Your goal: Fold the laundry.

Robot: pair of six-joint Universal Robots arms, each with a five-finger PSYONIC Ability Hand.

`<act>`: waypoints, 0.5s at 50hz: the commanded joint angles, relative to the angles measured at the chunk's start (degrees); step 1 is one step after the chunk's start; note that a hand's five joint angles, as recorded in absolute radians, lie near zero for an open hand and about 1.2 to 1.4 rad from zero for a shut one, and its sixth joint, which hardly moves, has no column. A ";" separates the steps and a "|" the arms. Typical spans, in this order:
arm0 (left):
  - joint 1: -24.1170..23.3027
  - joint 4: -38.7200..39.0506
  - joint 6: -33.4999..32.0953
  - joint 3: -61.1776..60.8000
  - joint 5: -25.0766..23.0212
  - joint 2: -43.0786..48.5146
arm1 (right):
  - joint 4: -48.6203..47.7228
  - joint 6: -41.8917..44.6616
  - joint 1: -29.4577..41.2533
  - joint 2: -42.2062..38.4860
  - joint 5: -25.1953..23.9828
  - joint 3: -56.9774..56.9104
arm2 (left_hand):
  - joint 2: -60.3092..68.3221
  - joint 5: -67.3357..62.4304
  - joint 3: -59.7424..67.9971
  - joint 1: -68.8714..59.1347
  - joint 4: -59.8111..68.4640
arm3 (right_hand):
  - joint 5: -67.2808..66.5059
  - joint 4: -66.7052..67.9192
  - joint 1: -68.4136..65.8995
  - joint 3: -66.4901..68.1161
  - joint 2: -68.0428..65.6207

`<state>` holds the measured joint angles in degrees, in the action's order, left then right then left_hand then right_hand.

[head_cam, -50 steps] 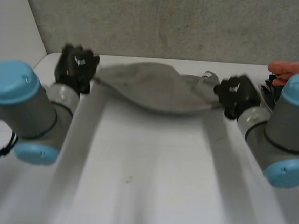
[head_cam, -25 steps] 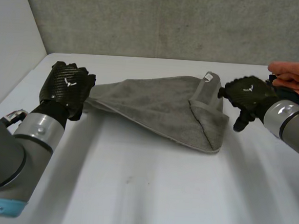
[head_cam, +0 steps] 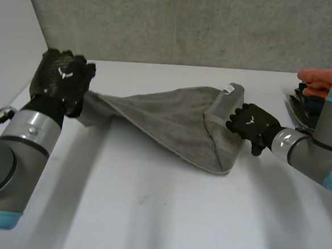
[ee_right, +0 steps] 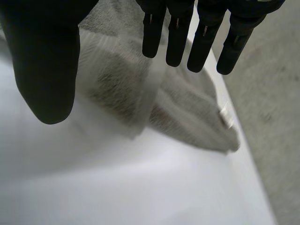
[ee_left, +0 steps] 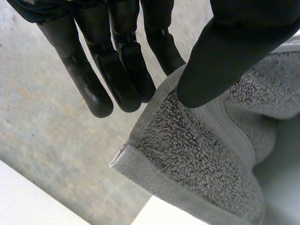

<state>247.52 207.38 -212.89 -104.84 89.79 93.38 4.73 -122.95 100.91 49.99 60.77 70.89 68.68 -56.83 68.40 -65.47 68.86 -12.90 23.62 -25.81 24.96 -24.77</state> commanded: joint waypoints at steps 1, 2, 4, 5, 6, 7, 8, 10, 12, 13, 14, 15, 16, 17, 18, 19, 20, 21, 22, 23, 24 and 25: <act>-1.17 -1.01 0.28 5.43 0.04 0.13 | -1.13 -13.27 -2.30 1.25 -0.65 3.47 | 11.32 -13.17 11.60 -14.53 11.14 | -4.85 4.12 -1.93 2.78 -2.98; -1.25 -1.27 0.28 6.04 0.04 0.13 | -1.91 -14.85 -2.47 0.99 -0.74 3.56 | 11.32 -13.17 11.60 -14.53 11.14 | -5.52 4.79 -2.60 3.45 -3.65; -1.52 -2.33 0.54 7.80 0.12 0.39 | -2.62 -16.00 -2.56 0.72 -1.18 3.56 | 11.32 -13.17 11.60 -14.53 11.14 | -6.02 5.30 -3.11 3.96 -4.15; -1.69 -2.59 0.72 8.33 0.12 0.48 | -3.06 -16.44 -2.47 0.55 -1.44 3.64 | 11.32 -13.17 11.60 -14.53 11.14 | -6.36 5.64 -3.45 4.29 -4.49; -2.04 -3.20 0.98 9.38 0.12 0.66 | -4.02 -17.49 -2.38 0.02 -2.14 3.65 | 11.32 -13.17 11.60 -14.53 11.14 | -8.03 7.30 -5.12 5.96 -6.16; -2.22 -3.47 1.16 9.82 0.21 0.83 | -4.38 -18.02 -2.38 -0.07 -2.41 3.65 | 11.32 -13.17 11.60 -14.53 11.14 | -8.55 7.82 -5.63 6.48 -6.68; -2.31 -3.65 1.33 10.26 0.21 0.83 | -4.73 -18.64 -2.38 -0.24 -2.76 3.65 | 11.32 -13.17 11.60 -14.53 11.14 | -8.55 7.83 -5.64 6.48 -6.68; -2.40 -4.09 1.77 11.23 0.21 0.83 | -5.61 -20.13 -1.95 -0.33 -3.46 3.56 | 11.32 -13.17 11.60 -14.53 11.14 | -9.05 8.33 -6.14 6.99 -7.18; -2.40 -4.18 1.95 11.58 0.21 0.83 | -6.05 -20.84 -1.86 -0.51 -3.90 3.38 | 11.32 -13.17 11.60 -14.53 11.14 | -9.56 8.83 -6.64 7.49 -7.69; -2.40 -4.18 2.12 11.76 0.21 0.83 | -6.31 -21.10 -1.86 -0.86 -3.99 3.29 | 11.32 -13.17 11.60 -14.53 11.14 | -9.73 9.00 -6.81 7.66 -7.86; -2.40 -4.26 2.21 12.11 0.21 0.83 | -6.66 -21.28 -1.86 -1.73 -4.08 3.03 | 11.32 -13.17 11.60 -14.53 11.14 | -9.73 9.00 -6.81 7.66 -7.86; -2.40 -4.26 2.21 12.28 0.21 0.83 | -6.84 -21.28 -1.86 -2.17 -4.08 2.86 | 11.32 -13.17 11.60 -14.53 11.14 | -9.90 9.17 -6.98 7.83 -8.02; -2.40 -4.26 2.21 12.37 0.21 0.83 | -7.02 -21.19 -1.77 -2.53 -4.08 2.59 | 11.32 -13.17 11.60 -14.53 11.14 | -9.90 9.17 -6.98 7.83 -8.03; -2.48 -4.26 2.21 12.46 0.30 0.75 | -7.10 -21.19 -1.68 -2.88 -4.08 2.33 | 11.32 -13.17 11.60 -14.53 11.14 | -10.06 9.34 -7.15 8.00 -8.19; -2.48 -4.26 2.21 12.55 0.21 0.83 | -7.28 -21.19 -1.59 -3.58 -4.08 1.46 | 11.32 -13.17 11.60 -14.53 11.14 | -10.56 9.84 -7.65 8.50 -8.69; -2.48 -4.26 2.21 12.55 0.21 0.83 | -7.28 -21.10 -1.59 -4.02 -4.08 1.19 | 11.32 -13.17 11.60 -14.53 11.14 | -11.07 10.34 -8.16 9.00 -9.20; -2.48 -4.26 2.21 12.55 0.21 0.83 | -7.28 -20.93 -1.51 -4.37 -4.08 0.92 | 11.32 -13.17 11.60 -14.53 11.14 | -11.24 10.51 -8.33 9.17 -9.37; -2.48 -4.26 2.21 12.64 0.21 0.75 | -7.37 -20.75 -1.42 -4.81 -4.08 0.57 | 11.32 -13.17 11.60 -14.53 11.14 | -11.41 10.68 -8.50 9.34 -9.54; -2.57 -4.26 2.21 12.64 0.21 0.75 | -7.37 -21.10 -1.42 -5.69 -4.08 -0.13 | 11.32 -13.17 11.60 -14.53 11.14 | -11.58 10.85 -8.66 9.51 -9.71; -2.57 -4.26 2.21 12.81 0.30 0.75 | -7.37 -21.19 -1.42 -6.04 -4.08 -0.39 | 11.32 -13.17 11.60 -14.53 11.14 | -11.75 11.02 -8.83 9.68 -9.88; -2.57 -4.26 2.21 12.90 0.30 0.75 | -7.37 -21.10 -1.42 -6.39 -4.08 -0.75 | 11.32 -13.17 11.60 -14.53 11.14 | -11.91 11.19 -9.00 9.85 -10.04; -2.49 -4.26 2.30 12.99 0.30 0.83 | -7.37 -20.93 -1.33 -7.01 -3.99 -1.18 | 11.32 -13.17 11.60 -14.53 11.14 | -12.41 11.69 -9.50 10.35 -10.54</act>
<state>245.01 203.03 -210.63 -92.16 90.03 94.21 -2.58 -144.22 99.35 45.84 56.60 72.04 68.68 -56.83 68.40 -65.47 68.86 -19.62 29.33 -28.40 28.90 -28.76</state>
